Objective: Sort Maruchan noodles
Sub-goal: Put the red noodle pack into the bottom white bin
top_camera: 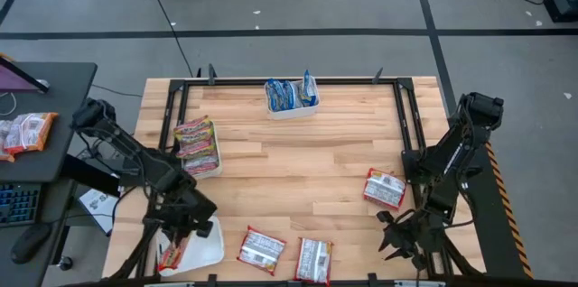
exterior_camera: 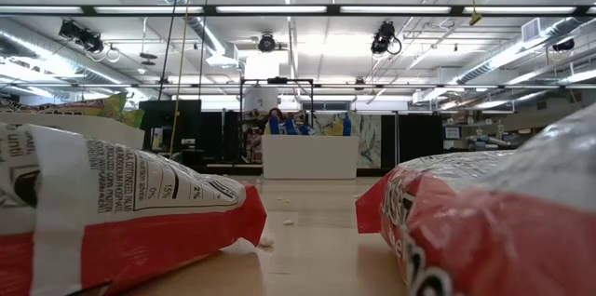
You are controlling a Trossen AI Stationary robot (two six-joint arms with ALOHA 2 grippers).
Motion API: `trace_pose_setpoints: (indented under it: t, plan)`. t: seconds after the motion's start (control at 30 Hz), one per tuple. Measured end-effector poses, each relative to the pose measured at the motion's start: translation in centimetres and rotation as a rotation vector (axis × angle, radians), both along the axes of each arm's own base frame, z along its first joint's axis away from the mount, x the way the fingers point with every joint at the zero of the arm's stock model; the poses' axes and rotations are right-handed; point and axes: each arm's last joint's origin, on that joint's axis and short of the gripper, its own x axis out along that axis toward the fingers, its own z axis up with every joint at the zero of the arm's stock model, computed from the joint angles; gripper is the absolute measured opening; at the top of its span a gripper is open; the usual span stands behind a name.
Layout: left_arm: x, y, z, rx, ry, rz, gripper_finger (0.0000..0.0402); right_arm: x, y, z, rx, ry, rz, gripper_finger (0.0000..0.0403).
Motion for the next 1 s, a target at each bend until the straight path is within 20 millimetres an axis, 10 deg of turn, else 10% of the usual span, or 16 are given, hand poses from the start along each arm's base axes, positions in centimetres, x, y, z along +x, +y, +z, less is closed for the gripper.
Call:
trace_pose_setpoints:
  t: [1.0]
  plan:
    - [-1.2,-2.7,-3.1,0.12,0.081,-0.095,0.0054,-2.1,0.7,-0.2,-0.009,0.007,0.011,0.0132]
